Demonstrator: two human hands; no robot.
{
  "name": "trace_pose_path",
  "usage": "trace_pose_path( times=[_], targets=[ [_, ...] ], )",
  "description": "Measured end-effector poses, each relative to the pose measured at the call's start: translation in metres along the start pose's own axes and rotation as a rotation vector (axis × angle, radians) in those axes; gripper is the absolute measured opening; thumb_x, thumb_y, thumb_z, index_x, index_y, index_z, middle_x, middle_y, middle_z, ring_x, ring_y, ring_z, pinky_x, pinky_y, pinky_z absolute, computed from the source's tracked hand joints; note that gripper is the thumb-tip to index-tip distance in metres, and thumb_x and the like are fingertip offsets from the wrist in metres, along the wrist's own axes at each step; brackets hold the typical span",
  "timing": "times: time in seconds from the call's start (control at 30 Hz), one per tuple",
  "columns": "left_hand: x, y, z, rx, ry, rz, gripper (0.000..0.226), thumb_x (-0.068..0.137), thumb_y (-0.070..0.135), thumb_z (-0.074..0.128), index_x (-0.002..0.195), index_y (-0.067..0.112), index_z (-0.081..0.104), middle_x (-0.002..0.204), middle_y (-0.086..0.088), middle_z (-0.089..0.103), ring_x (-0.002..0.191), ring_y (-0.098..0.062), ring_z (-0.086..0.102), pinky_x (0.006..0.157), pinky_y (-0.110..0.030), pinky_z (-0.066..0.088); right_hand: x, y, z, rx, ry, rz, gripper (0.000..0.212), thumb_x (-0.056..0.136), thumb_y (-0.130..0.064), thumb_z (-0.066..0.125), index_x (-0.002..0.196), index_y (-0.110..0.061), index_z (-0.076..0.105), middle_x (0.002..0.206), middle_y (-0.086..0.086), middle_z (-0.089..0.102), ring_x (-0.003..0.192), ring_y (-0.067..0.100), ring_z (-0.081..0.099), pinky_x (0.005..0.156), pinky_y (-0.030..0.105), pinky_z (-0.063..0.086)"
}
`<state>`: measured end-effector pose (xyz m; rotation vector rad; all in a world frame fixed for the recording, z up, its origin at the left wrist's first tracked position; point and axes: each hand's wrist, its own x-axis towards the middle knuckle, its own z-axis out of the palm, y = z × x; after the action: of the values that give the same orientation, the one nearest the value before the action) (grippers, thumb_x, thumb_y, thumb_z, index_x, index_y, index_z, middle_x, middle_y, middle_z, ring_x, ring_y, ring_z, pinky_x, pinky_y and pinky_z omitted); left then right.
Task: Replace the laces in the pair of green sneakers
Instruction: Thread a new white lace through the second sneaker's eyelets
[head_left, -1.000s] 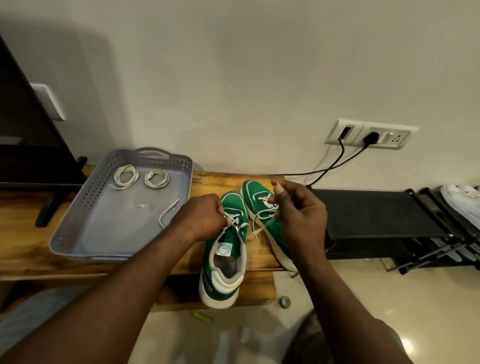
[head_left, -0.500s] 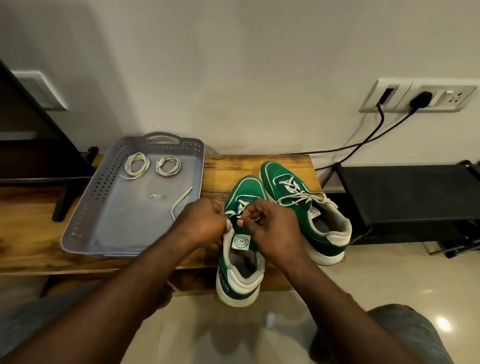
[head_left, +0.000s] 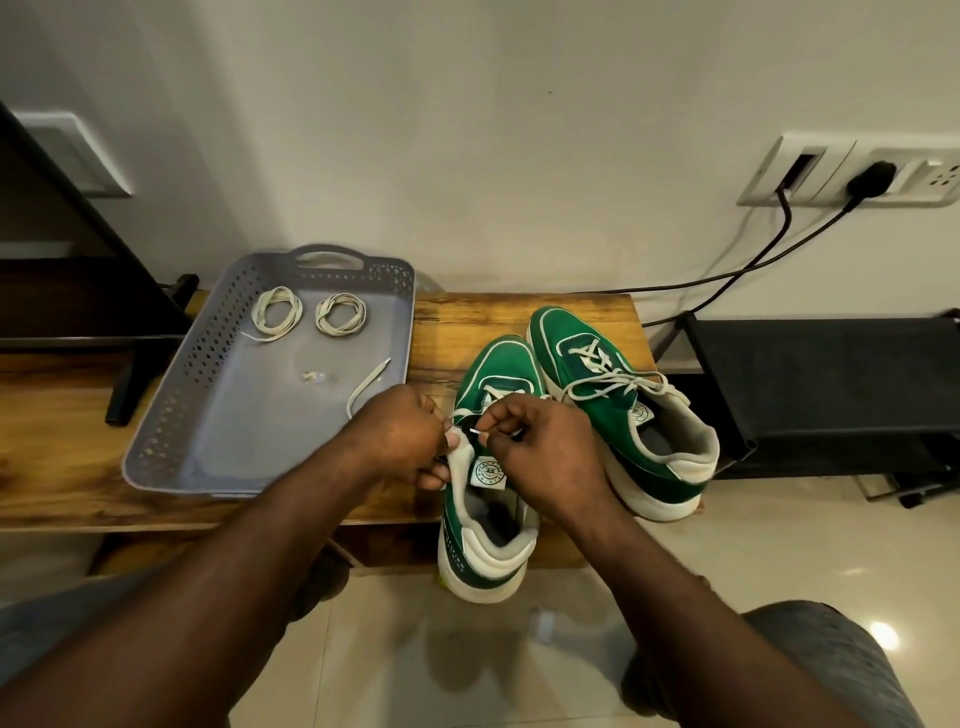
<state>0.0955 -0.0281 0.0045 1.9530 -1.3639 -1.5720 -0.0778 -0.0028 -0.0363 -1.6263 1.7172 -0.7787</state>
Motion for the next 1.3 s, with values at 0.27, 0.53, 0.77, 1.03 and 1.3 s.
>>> trace_pose_path(
  times=[0.27, 0.53, 0.77, 1.03, 1.3],
  targets=[
    [0.003, 0.000, 0.000, 0.015, -0.020, -0.016, 0.009, 0.102, 0.006, 0.064, 0.109, 0.000, 0.065, 0.084, -0.019, 0.075, 0.061, -0.020, 0.072, 0.063, -0.037, 0.064, -0.003, -0.002, 0.007, 0.027, 0.070, 0.035, 0.016, 0.085, -0.018, 0.074, 0.084, -0.034, 0.076, 0.074, -0.019, 0.072, 0.072, -0.002, 0.068, 0.070, 0.032, 0.061],
    [0.000, -0.001, 0.002, 0.021, -0.030, 0.060, 0.027, 0.103, 0.001, 0.058, 0.119, 0.020, 0.067, 0.092, -0.022, 0.077, 0.068, -0.025, 0.071, 0.071, -0.041, 0.062, -0.002, -0.008, 0.016, -0.052, 0.131, 0.051, 0.007, 0.081, -0.025, 0.073, 0.084, -0.032, 0.073, 0.071, -0.016, 0.068, 0.071, 0.002, 0.065, 0.065, 0.033, 0.060],
    [0.001, -0.001, 0.002, 0.007, -0.043, 0.092, 0.050, 0.102, -0.001, 0.057, 0.141, 0.031, 0.060, 0.090, -0.020, 0.077, 0.068, -0.025, 0.071, 0.073, -0.042, 0.062, -0.002, -0.006, 0.019, -0.150, 0.150, -0.045, 0.009, 0.080, -0.025, 0.074, 0.086, -0.032, 0.072, 0.077, -0.016, 0.067, 0.086, 0.009, 0.061, 0.069, 0.031, 0.054],
    [0.000, 0.005, 0.006, 0.058, -0.049, 0.157, 0.057, 0.097, -0.006, 0.055, 0.139, 0.032, 0.062, 0.101, -0.012, 0.071, 0.087, -0.033, 0.073, 0.079, -0.047, 0.063, -0.001, -0.001, 0.014, 0.041, 0.117, -0.037, 0.021, 0.080, -0.013, 0.075, 0.086, -0.033, 0.073, 0.077, -0.018, 0.069, 0.084, 0.005, 0.064, 0.074, 0.036, 0.058],
    [0.009, 0.006, 0.010, -0.031, 0.102, 0.198, 0.019, 0.095, 0.028, 0.075, 0.083, 0.014, 0.074, 0.076, -0.007, 0.074, 0.071, -0.026, 0.072, 0.061, -0.039, 0.063, -0.001, -0.001, 0.010, 0.179, 0.074, -0.013, 0.028, 0.084, -0.005, 0.076, 0.092, -0.030, 0.066, 0.078, -0.009, 0.070, 0.073, 0.007, 0.067, 0.071, 0.040, 0.062]
  ],
)
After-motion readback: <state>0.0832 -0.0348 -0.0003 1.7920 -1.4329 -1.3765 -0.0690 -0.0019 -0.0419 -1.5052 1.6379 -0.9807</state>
